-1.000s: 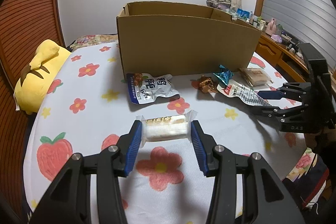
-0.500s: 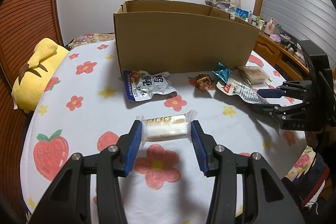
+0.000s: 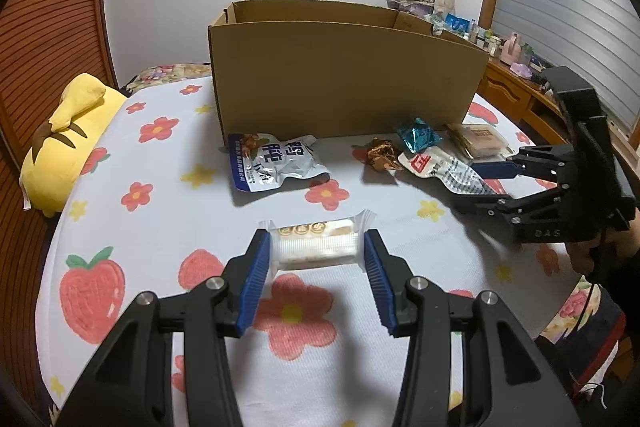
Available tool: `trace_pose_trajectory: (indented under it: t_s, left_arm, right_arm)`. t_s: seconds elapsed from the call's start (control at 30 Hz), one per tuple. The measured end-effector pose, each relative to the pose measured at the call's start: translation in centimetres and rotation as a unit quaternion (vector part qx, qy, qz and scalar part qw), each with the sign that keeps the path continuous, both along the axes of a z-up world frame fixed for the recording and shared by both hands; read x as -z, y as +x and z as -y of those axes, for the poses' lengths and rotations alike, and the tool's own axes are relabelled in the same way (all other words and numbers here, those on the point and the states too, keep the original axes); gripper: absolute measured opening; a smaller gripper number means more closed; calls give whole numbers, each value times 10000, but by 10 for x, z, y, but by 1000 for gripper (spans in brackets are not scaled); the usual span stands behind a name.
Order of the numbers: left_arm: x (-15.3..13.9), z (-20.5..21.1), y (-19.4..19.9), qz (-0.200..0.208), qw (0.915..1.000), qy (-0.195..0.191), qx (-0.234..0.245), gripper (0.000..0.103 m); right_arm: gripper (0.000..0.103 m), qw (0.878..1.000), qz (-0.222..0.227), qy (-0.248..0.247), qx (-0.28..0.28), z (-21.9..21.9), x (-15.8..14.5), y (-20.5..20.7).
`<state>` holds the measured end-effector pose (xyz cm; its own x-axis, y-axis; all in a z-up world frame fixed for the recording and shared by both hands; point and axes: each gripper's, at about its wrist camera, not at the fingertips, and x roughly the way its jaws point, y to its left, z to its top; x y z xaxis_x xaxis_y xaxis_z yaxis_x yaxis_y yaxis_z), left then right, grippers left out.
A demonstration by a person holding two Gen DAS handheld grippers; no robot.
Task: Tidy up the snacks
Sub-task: 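Close the right gripper on the long white chicken-feet packet, then lift the cream bar with left gripper while right gripper lifts the long white packet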
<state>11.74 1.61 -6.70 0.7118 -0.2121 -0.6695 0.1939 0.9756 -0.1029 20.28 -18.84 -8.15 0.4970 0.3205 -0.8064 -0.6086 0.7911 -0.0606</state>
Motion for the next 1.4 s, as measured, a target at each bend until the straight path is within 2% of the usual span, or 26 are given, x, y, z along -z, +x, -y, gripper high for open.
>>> trace_pose_trajectory:
  t_s: [0.03,0.07,0.13,0.3,0.5,0.57,0.6,1.0,1.03,1.07,1.4]
  left_arm:
    - [0,0,0,0,10000,-8,4,47]
    - [0,0,0,2,10000,-9,6,47]
    - [-1,0,-1,5,10000,-3,17,47]
    - [-3,1,-1,25,10000,3,28,47]
    - [-5,1,-1,38,10000,-4,32,47]
    - [-5,0,0,39,10000,-4,36,47]
    - [-6,0,0,41,10000,-5,43,47]
    - [-8,4,0,58,10000,-6,70,47]
    - [-8,4,0,57,10000,-3,70,47]
    - [-7,4,0,55,10000,-6,69,47]
    - [-6,6,-1,45,9999,-21,110,47]
  right_arm:
    - [49,10000,-5,11,-16,0,-1,-2]
    - [40,10000,-9,36,-42,1,-3,-3]
    - [33,9998,-68,193,-69,3,-8,-6]
    - [31,9999,87,18,-104,-1,-9,-15]
    - [31,9999,112,61,-102,-1,-11,-18]
    - [26,9998,159,80,-130,-1,-14,-22]
    - [21,9997,200,82,-140,-3,-16,-23]
    - [18,9988,399,-181,-233,-5,-21,-32]
    - [17,9987,411,-191,-225,-4,-22,-32]
    - [0,9987,426,-154,-251,-3,-24,-32]
    - [0,9979,539,-320,-150,4,-33,-29]
